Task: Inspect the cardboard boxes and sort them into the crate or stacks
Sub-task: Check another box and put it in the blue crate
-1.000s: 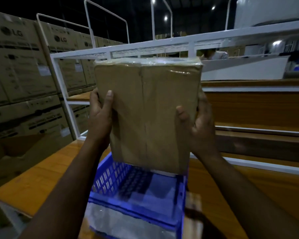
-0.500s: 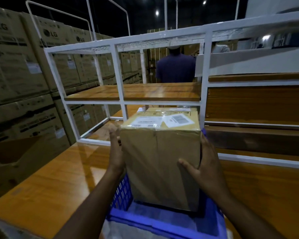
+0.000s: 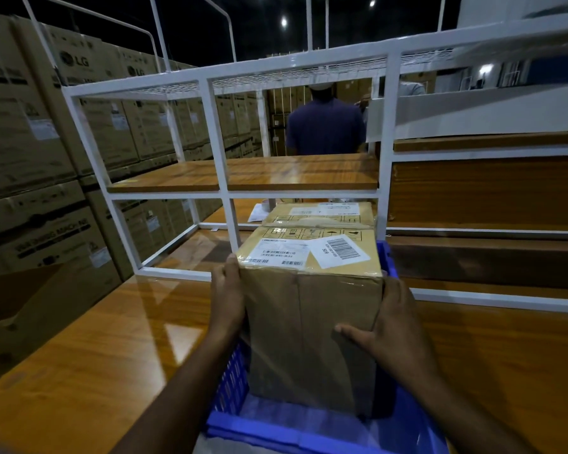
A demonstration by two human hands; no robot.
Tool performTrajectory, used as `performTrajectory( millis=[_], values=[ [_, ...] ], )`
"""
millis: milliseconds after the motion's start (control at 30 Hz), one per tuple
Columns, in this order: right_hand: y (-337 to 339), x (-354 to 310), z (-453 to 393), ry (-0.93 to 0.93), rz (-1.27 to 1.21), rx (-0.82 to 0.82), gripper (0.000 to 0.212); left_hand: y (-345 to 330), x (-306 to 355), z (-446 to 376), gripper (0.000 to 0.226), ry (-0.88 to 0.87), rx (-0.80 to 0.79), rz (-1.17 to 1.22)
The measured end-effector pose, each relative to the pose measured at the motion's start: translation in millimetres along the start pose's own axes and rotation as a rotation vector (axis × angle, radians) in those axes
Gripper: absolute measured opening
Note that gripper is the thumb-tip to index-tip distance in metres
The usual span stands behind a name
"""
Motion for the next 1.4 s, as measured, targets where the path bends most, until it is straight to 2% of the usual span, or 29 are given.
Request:
performTrajectory(
  millis=[100,200,300,433,633,867,1000,1133,1300,1400],
  values=[
    [8.3,-13.1,-1.2,0.035,-0.073,0.074,0.120,7.5,16.8,5.0,0.035,-0.157,0.095,-0.124],
    [22.1,-29.8,-2.8,0.147,-0.085,0.212,0.117,9.1,46.6,14.4,0.041,-0.467,0.169,-0.340],
    [22.1,-37.6,-8.4,0.210,-0.043,0.225,0.110,-7.2,70.4,23.9,0.048,-0.720,0.121,-0.565],
    [16.1,-40.8,-15.6,0.234,0.014,0.168,0.088,-34.0,79.7,38.5,0.046,-0.867,-0.015,-0.744],
    [18.8,-40.6,-16.4,0.213,0.029,0.168,0.077,-37.5,73.4,37.4,0.045,-0.870,-0.042,-0.789],
    [18.6,-43.9,-15.9,0.192,0.085,0.126,0.084,-38.7,75.7,39.5,0.051,-0.862,-0.064,-0.809],
    [25.1,-62.6,-6.9,0.303,0.124,0.144,0.083,-34.2,80.9,43.3,0.054,-0.849,-0.050,-0.798],
    [32.2,-92.9,5.3,0.421,0.032,0.159,0.069,-23.8,84.3,56.9,0.055,-0.835,0.001,-0.756],
    [24.6,-118.1,23.2,0.521,-0.081,0.046,0.060,-2.7,79.8,87.4,0.060,-0.797,0.051,-0.779],
    [14.7,-130.5,38.1,0.578,-0.130,-0.043,0.061,21.6,73.2,108.0,0.055,-0.731,0.098,-0.811]
  ],
)
Point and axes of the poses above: each hand's wrist, its own z-axis away from the middle knuckle, its own y-axis out of the back of the hand, x = y × z, the point moved 9 cm from there along -z, towards the middle knuckle, and after that the axes turned 5 degrees about x, right-handed, at the moved point
